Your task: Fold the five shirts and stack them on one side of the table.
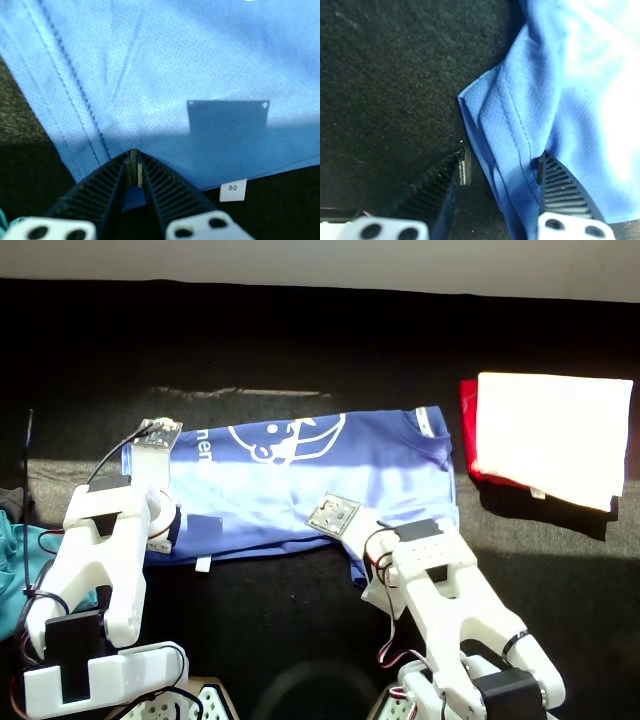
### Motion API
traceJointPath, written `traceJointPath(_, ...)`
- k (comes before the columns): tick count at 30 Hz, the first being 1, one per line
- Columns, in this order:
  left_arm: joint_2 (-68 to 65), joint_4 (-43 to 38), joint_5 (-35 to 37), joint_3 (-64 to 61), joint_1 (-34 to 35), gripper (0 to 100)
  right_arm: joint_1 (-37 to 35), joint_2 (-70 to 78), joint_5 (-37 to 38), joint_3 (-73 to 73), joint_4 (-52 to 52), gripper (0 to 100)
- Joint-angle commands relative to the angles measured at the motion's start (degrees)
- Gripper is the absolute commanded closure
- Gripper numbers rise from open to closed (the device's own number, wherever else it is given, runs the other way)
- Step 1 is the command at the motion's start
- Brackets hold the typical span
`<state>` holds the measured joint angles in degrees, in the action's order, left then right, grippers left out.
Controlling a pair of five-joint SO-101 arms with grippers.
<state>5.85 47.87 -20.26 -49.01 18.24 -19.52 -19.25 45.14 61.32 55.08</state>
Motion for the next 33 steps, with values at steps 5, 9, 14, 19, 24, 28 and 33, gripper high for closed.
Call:
traceJointPath(5, -0.1, -0.8, 0.4, -0.3, -0.6, 99, 6.9, 11.4, 0.2, -8.0, -2.6, 98.0)
traceJointPath(9, -0.1, -0.8, 0.4, -0.3, -0.6, 99, 7.8, 7.7, 0.2, -11.9, 1.5, 99.5)
traceJointPath(14, -0.1, -0.8, 0.4, -0.3, -0.6, 99, 7.8, 0.9, 0.5, -19.2, 7.7, 99.1)
traceJointPath(19, -0.1, -0.8, 0.4, -0.3, -0.6, 99, 7.9, 3.5, 0.2, -26.2, 8.8, 99.1)
traceJointPath(24, -0.1, -0.8, 0.4, -0.3, -0.6, 99, 7.9, 14.2, 0.2, -38.1, 8.8, 99.1)
traceJointPath(28, -0.1, -0.8, 0.4, -0.3, -0.6, 99, 7.9, 25.6, 0.1, -51.3, 8.8, 99.1)
traceJointPath(33, -0.1, -0.8, 0.4, -0.3, -0.6, 99, 7.9, 38.1, 0.1, -65.7, 9.4, 98.6)
